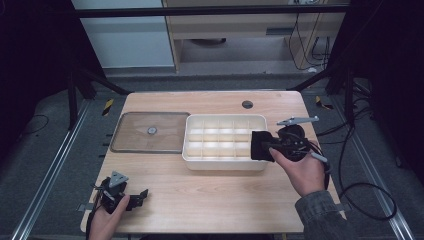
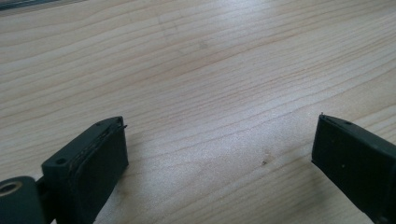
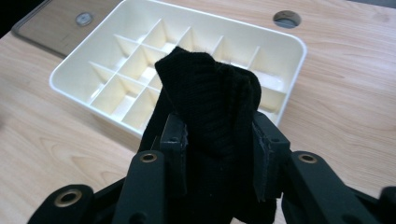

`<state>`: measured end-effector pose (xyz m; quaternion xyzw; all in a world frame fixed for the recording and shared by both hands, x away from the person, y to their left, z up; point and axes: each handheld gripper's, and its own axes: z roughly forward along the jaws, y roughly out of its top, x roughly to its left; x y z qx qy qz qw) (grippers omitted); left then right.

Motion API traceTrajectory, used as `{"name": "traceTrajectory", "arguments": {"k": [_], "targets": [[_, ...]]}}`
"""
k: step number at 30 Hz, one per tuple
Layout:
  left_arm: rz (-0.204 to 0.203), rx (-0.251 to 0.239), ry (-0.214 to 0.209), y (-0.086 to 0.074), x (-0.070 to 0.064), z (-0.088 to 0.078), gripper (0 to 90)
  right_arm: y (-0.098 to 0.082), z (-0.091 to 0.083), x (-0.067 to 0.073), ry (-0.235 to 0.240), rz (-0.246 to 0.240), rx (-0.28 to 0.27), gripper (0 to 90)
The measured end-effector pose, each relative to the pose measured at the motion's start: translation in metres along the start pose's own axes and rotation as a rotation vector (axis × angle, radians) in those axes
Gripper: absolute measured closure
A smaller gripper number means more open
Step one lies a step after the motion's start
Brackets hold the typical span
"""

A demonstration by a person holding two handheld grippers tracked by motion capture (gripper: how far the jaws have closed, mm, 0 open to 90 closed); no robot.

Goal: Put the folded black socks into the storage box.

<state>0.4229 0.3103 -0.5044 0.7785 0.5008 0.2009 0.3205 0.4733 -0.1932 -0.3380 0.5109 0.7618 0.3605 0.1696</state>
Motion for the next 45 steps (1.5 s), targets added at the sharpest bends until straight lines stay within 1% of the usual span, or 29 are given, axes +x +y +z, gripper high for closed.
{"name": "traceTrajectory", "arguments": {"k": [1, 2, 3, 4, 5, 6, 7, 8, 9, 10, 11, 12, 14, 15, 16, 18, 20, 21, 22, 23, 24, 25, 26, 30, 35, 37, 40, 42, 45], "targets": [[0.002, 0.0, -0.001, 0.0, 0.0, 0.001, 3.0, 0.0, 0.0, -0.002, -0.004, 0.005, -0.002, 63.0], [0.006, -0.003, 0.011, 0.001, 0.0, 0.002, 3.0, 0.001, 0.001, -0.005, -0.012, 0.011, -0.002, 62.9], [0.006, -0.003, 0.011, 0.001, 0.0, 0.002, 3.0, 0.001, 0.001, -0.005, -0.012, 0.011, -0.002, 62.9], [0.028, 0.0, 0.022, 0.004, 0.003, 0.004, 3.0, 0.003, 0.004, -0.008, -0.013, 0.016, 0.0, 62.9], [0.028, 0.0, 0.022, 0.004, 0.003, 0.004, 3.0, 0.003, 0.004, -0.008, -0.013, 0.016, 0.0, 62.9], [0.008, -0.007, 0.019, 0.007, 0.007, 0.007, 3.0, 0.005, 0.006, -0.009, -0.016, 0.022, -0.006, 62.9], [0.008, -0.007, 0.019, 0.007, 0.007, 0.007, 3.0, 0.006, 0.008, -0.009, -0.02, 0.025, -0.013, 62.9], [-0.002, -0.005, 0.024, 0.01, 0.011, 0.01, 3.2, 0.007, 0.01, -0.009, -0.025, 0.023, -0.007, 62.9], [-0.002, -0.005, 0.024, 0.01, 0.011, 0.01, 3.4, 0.007, 0.01, -0.009, -0.025, 0.023, -0.007, 62.9], [-0.008, -0.014, 0.024, 0.012, 0.014, 0.011, 3.4, 0.012, 0.013, -0.008, -0.051, 0.006, -0.013, 62.9], [-0.008, -0.014, 0.024, 0.012, 0.014, 0.011, 3.4, 0.012, 0.013, -0.008, -0.051, 0.006, -0.013, 62.9], [-0.007, -0.022, 0.023, 0.014, 0.015, 0.011, 3.3, 0.018, 0.014, -0.005, -0.066, -0.012, -0.021, 63.0], [-0.008, -0.015, 0.02, 0.016, 0.015, 0.011, 3.4, 0.024, 0.014, -0.004, -0.071, -0.023, -0.025, 63.0], [-0.008, -0.015, 0.02, 0.016, 0.015, 0.011, 3.3, 0.024, 0.014, -0.004, -0.071, -0.023, -0.025, 63.0], [0.0, -0.029, 0.015, 0.018, 0.014, 0.009, 3.3, 0.029, 0.016, -0.003, -0.09, -0.021, -0.029, 63.0], [0.001, -0.028, 0.014, 0.019, 0.014, 0.008, 3.3, 0.032, 0.017, -0.003, -0.095, -0.023, -0.028, 63.0], [0.004, -0.03, 0.018, 0.019, 0.013, 0.007, 3.3, 0.035, 0.02, -0.003, -0.105, -0.026, -0.018, 62.9], [0.004, -0.032, 0.017, 0.019, 0.012, 0.008, 3.3, 0.038, 0.024, -0.004, -0.111, -0.035, -0.004, 62.9], [0.023, -0.017, 0.008, 0.019, 0.011, 0.01, 3.3, 0.039, 0.026, -0.004, -0.114, -0.034, 0.004, 62.9], [0.023, -0.017, 0.008, 0.019, 0.011, 0.01, 3.3, 0.039, 0.026, -0.004, -0.114, -0.034, 0.004, 62.9], [0.036, -0.01, 0.009, 0.019, 0.01, 0.011, 3.3, 0.04, 0.029, -0.003, -0.124, -0.045, 0.018, 62.9], [0.049, 0.003, 0.007, 0.019, 0.01, 0.012, 3.3, 0.04, 0.029, -0.003, -0.124, -0.045, 0.018, 62.9], [0.059, 0.009, 0.016, 0.019, 0.01, 0.013, 3.3, 0.041, 0.032, -0.004, -0.137, -0.056, 0.027, 62.9], [0.048, 0.006, 0.016, 0.018, 0.013, 0.014, 3.3, 0.045, 0.04, -0.007, -0.142, -0.046, 0.043, 62.9], [0.04, 0.005, 0.014, 0.018, 0.015, 0.014, 3.3, 0.05, 0.046, -0.009, -0.146, -0.047, 0.059, 62.9], [0.043, 0.009, 0.017, 0.017, 0.016, 0.014, 3.3, 0.053, 0.052, -0.012, -0.139, -0.044, 0.081, 62.9], [0.039, 0.01, 0.019, 0.017, 0.017, 0.014, 3.3, 0.053, 0.056, -0.013, -0.138, -0.037, 0.097, 62.9], [0.037, 0.017, 0.02, 0.016, 0.018, 0.015, 3.3, 0.052, 0.062, -0.014, -0.138, -0.043, 0.116, 62.9], [0.033, 0.017, 0.018, 0.015, 0.019, 0.015, 2.5, 0.051, 0.066, -0.014, -0.138, -0.043, 0.122, 62.9]]}}
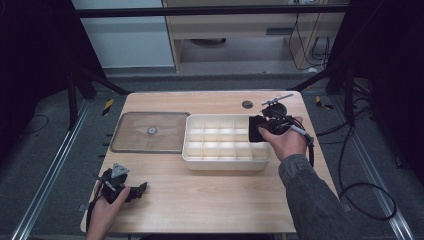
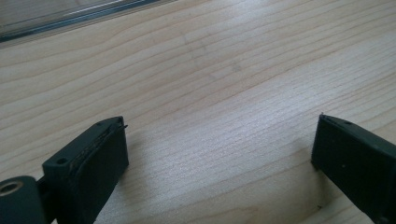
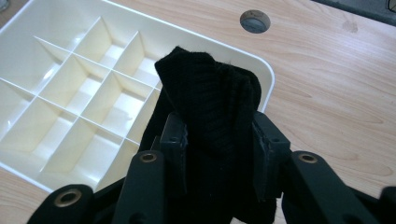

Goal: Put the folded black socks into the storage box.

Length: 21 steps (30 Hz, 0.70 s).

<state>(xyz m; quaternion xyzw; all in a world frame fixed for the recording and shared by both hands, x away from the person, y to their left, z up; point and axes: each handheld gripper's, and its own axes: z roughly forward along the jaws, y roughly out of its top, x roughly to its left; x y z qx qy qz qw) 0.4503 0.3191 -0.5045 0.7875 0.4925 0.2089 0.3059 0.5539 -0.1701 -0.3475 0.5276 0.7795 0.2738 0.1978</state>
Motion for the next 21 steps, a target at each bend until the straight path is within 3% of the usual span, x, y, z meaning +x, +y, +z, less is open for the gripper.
{"name": "traceTrajectory", "arguments": {"k": [6, 12, 21], "targets": [[-0.017, -0.012, 0.006, -0.002, 0.003, 0.0, 1.6, -0.001, 0.007, 0.002, -0.001, -0.009, 0.012, 62.7], [-0.018, -0.034, 0.005, -0.004, 0.004, 0.002, 0.0, -0.003, 0.004, 0.005, -0.008, -0.022, 0.006, 62.8], [-0.023, -0.032, 0.008, -0.004, 0.003, 0.001, 0.0, -0.02, 0.004, 0.01, -0.037, -0.004, 0.013, 62.8]]}}
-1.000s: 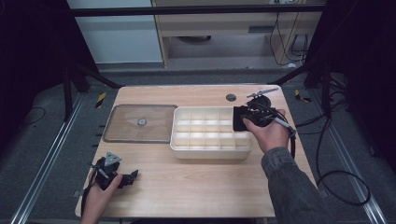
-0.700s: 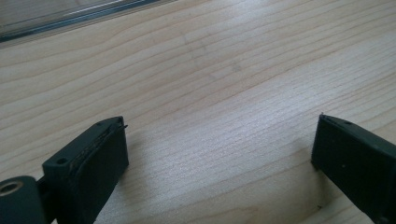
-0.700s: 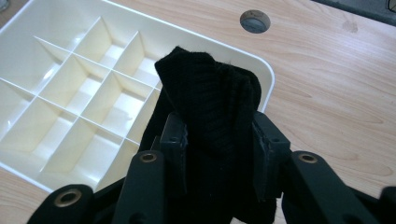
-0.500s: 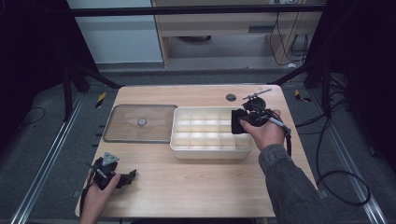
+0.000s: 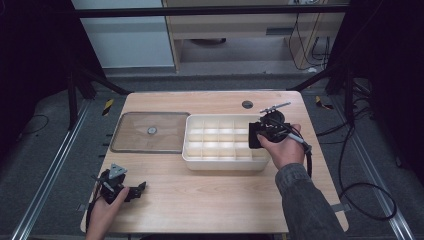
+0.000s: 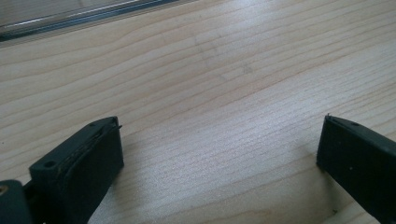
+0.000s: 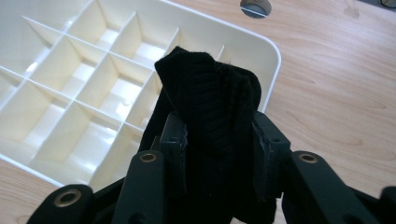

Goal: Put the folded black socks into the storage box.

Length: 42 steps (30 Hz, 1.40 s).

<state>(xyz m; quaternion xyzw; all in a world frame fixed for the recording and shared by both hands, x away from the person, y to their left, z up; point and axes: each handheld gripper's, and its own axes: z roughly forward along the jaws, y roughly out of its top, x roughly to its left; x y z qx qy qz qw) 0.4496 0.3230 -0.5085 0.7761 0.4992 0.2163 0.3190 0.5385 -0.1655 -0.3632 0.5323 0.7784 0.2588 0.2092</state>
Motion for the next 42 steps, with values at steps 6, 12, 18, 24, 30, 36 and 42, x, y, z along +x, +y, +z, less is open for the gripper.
{"name": "traceTrajectory", "arguments": {"k": [6, 12, 18, 24, 30, 36, 42], "targets": [[0.004, 0.004, 0.007, 0.0, -0.001, -0.001, 0.0, -0.013, 0.007, -0.002, -0.014, 0.0, 0.023, 62.9], [-0.001, 0.003, 0.01, 0.0, -0.002, -0.001, 0.0, -0.023, 0.012, -0.007, -0.011, -0.007, 0.038, 62.9], [0.0, 0.006, 0.008, -0.001, -0.003, -0.001, 0.0, -0.022, 0.017, 0.001, -0.033, -0.036, 0.052, 63.0], [-0.001, 0.005, 0.008, -0.001, -0.003, -0.001, 0.0, -0.024, 0.029, 0.014, -0.094, -0.114, 0.105, 63.0], [-0.001, 0.002, 0.008, -0.001, -0.003, -0.001, 0.0, -0.028, 0.035, 0.014, -0.098, -0.113, 0.119, 63.1], [-0.001, 0.003, 0.006, -0.001, -0.004, -0.001, 0.0, -0.031, 0.039, 0.015, -0.078, -0.102, 0.13, 63.6], [-0.006, -0.001, 0.006, -0.001, -0.004, 0.0, 0.0, -0.035, 0.043, 0.018, -0.067, -0.103, 0.146, 63.8]]}}
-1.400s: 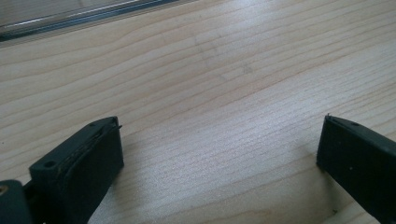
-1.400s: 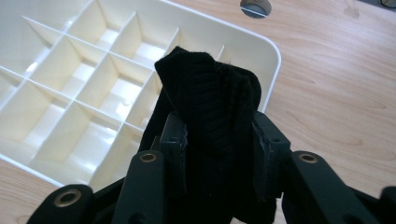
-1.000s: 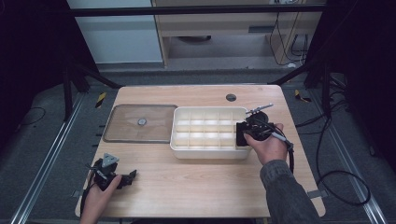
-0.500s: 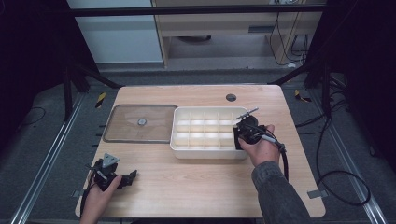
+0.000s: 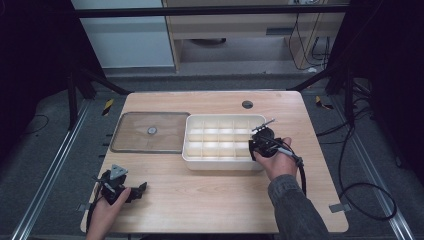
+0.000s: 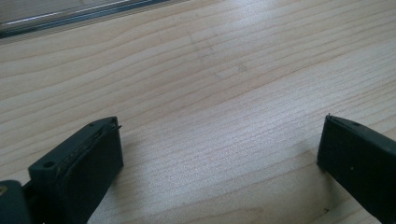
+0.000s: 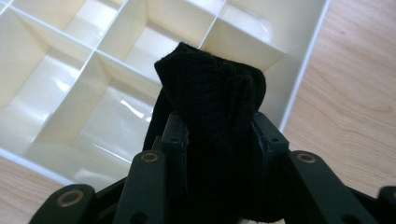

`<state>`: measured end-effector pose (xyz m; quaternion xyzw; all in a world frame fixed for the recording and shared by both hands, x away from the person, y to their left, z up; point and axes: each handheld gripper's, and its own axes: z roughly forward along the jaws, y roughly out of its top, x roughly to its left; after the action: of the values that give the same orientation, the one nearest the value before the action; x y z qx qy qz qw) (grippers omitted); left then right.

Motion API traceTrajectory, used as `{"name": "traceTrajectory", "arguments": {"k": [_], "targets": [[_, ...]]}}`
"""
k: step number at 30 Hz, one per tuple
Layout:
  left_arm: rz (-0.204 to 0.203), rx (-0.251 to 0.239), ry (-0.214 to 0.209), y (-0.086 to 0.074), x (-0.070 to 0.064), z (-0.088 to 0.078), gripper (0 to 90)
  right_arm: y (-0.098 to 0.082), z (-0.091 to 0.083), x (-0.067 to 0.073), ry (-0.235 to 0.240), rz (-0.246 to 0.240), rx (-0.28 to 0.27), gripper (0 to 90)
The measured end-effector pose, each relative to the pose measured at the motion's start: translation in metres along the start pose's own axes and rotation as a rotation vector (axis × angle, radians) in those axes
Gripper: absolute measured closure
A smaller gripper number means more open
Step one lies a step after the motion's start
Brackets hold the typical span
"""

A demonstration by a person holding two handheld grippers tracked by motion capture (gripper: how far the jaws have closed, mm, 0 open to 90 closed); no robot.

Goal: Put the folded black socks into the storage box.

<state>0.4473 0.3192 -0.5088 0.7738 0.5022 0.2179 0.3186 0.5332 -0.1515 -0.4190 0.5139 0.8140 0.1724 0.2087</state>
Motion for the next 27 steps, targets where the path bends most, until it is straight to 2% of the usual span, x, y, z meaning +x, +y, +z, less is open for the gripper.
{"name": "traceTrajectory", "arguments": {"k": [6, 13, 27], "targets": [[0.001, 0.002, 0.0, 0.0002, -0.0006, 0.0, 0.0, -0.0009, 0.0035, 0.0007, 0.005, 0.001, 0.02, 64.2], [0.006, 0.004, -0.001, 0.0005, -0.0014, 0.0002, 0.0, 0.0002, 0.0084, 0.0009, 0.024, 0.013, 0.075, 64.5], [0.01, 0.005, -0.005, 0.0008, -0.0027, 0.0002, 0.0, 0.0016, 0.0098, -0.0023, 0.041, 0.03, 0.085, 64.0]]}}
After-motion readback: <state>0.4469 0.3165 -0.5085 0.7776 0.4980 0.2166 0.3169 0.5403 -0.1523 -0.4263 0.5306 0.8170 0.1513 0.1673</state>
